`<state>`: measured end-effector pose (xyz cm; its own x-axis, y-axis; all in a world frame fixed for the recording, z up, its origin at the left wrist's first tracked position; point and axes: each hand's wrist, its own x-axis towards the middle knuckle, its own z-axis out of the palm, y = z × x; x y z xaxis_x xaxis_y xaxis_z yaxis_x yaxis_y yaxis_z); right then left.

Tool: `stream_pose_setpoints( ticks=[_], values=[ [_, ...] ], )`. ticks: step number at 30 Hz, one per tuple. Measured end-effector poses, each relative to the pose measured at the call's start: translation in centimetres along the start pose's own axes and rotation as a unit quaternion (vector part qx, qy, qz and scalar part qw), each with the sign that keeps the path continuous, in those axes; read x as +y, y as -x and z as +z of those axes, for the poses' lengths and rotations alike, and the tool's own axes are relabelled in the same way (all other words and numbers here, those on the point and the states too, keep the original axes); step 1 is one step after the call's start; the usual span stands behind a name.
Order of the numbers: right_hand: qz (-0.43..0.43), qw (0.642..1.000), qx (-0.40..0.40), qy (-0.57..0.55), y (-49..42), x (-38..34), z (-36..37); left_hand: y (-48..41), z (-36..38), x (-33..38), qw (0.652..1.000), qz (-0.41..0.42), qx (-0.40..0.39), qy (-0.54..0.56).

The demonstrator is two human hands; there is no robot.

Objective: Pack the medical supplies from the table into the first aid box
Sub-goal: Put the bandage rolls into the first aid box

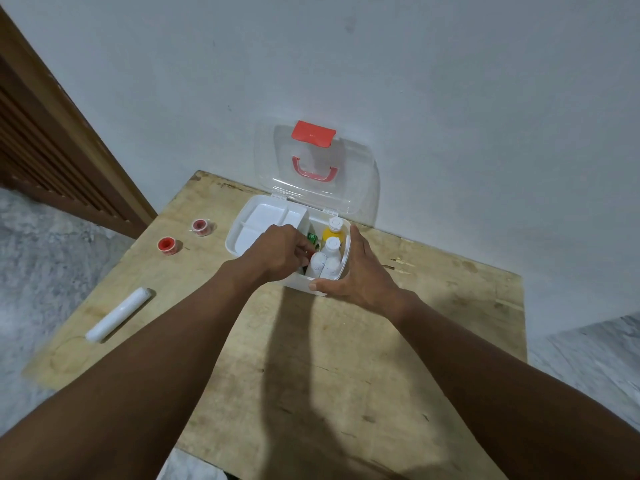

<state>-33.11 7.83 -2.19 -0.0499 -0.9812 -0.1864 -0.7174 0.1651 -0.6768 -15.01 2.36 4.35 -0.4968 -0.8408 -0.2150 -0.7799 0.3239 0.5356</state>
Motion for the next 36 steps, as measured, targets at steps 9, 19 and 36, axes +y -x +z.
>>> stream_pose_setpoints(
  ticks=[9,19,36],
  values=[
    [0.006,1.000,0.015,0.003,-0.1,0.6,0.1,5.5,0.3,-2.4,0.955,-0.041,0.277,0.103],
    [-0.041,0.995,0.075,-0.044,2.5,3.0,-6.4,9.5,2.7,-8.3,0.958,-0.162,0.232,0.047],
    [-0.044,0.995,0.009,-0.090,2.4,-1.7,-2.6,11.3,-2.2,-19.8,0.961,-0.226,0.002,-0.158]
  ],
)
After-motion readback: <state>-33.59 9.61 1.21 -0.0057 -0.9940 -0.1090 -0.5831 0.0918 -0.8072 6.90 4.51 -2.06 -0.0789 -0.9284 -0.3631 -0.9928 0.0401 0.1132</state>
